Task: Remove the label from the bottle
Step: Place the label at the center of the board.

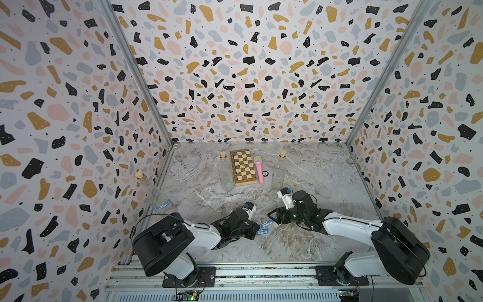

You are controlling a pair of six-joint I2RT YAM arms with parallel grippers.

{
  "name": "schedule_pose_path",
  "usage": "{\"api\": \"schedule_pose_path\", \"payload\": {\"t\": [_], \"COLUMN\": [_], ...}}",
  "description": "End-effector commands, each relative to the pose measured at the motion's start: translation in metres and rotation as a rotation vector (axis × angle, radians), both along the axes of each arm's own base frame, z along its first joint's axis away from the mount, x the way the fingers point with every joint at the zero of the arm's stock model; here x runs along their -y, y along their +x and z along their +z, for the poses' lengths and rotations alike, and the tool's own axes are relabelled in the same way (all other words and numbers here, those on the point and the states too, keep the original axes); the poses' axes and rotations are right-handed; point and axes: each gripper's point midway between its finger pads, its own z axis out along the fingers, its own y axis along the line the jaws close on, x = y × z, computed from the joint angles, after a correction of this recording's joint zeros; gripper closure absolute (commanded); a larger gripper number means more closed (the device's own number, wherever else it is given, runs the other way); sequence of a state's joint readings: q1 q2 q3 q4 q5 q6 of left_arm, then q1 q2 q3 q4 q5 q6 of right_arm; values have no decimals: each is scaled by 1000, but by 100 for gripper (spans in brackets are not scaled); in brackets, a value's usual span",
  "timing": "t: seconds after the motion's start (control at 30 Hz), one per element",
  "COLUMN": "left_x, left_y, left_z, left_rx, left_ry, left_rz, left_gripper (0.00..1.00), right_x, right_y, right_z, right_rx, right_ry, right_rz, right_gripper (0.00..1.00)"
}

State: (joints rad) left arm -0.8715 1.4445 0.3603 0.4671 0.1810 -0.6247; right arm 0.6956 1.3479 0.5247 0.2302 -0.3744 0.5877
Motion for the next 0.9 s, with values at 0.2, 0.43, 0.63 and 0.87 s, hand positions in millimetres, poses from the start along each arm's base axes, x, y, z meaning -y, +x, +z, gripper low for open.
{"api": "schedule_pose_path", "payload": {"t": [0.2,0.43,0.63,0.87], "left_x": [4,-16,-36,-47], "left_y": [18,25,29,30], "left_z": [73,105,119,125], "left_rx": [149,198,243,240], "left_ry": [-4,25,78,129], "left_rz": [1,88,154,187], "left_gripper": [87,67,42,27], "right_x": [8,3,-13,-27], "right_y": [5,-5,-18,-39], "right_z": [31,58,83,107], "right_rx": [151,403,605,827], "right_ry": [-12,-20,20,51], "right_rz": [9,93,188,309], "right_gripper": [37,34,32,32]}}
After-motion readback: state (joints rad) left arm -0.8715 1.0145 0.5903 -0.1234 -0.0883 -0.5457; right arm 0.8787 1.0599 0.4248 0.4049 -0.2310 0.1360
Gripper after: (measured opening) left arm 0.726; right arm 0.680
